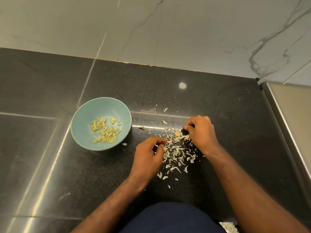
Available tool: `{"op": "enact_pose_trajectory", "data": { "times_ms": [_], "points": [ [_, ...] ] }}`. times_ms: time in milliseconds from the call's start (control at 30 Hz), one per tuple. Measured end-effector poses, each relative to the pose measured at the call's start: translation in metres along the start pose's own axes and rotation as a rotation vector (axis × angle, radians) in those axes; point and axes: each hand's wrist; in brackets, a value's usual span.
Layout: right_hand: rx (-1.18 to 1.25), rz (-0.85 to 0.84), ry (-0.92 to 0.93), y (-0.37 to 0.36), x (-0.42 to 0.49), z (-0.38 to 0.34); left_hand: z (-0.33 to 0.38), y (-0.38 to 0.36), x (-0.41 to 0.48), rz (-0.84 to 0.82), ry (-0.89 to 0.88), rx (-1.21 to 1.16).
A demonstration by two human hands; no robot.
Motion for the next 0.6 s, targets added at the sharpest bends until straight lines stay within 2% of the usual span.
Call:
{"op": "enact_pose_trajectory", "data": {
  "times_ms": [133,200,400,600],
  "points": [
    [0.370,0.084,0.018,0.024,-0.019,0.000,-0.004,-0.002,-0.001,0.017,0.011,-0.035],
    [0.463,0.077,-0.023,0.037,-0.038,0.003,-0.006,-0.007,-0.004,0.013,0.002,-0.063],
    [0.418,-0.351,-0.210,0.029,-0.094,0.028,-0.023,-0.019,-0.015,0.008,-0.070,0.013],
    [0.345,-0.485,-0.241,0.018,-0.101,0.034,-0.029,-0.023,-0.015,0.031,-0.134,0.055]
  ]
}}
Point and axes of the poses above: each hand's wrist, its own x-axis towards the middle knuckle, its own y-axis out of the back of the hand, z = x × y, and after that the axes turned 3 degrees about x, right-handed
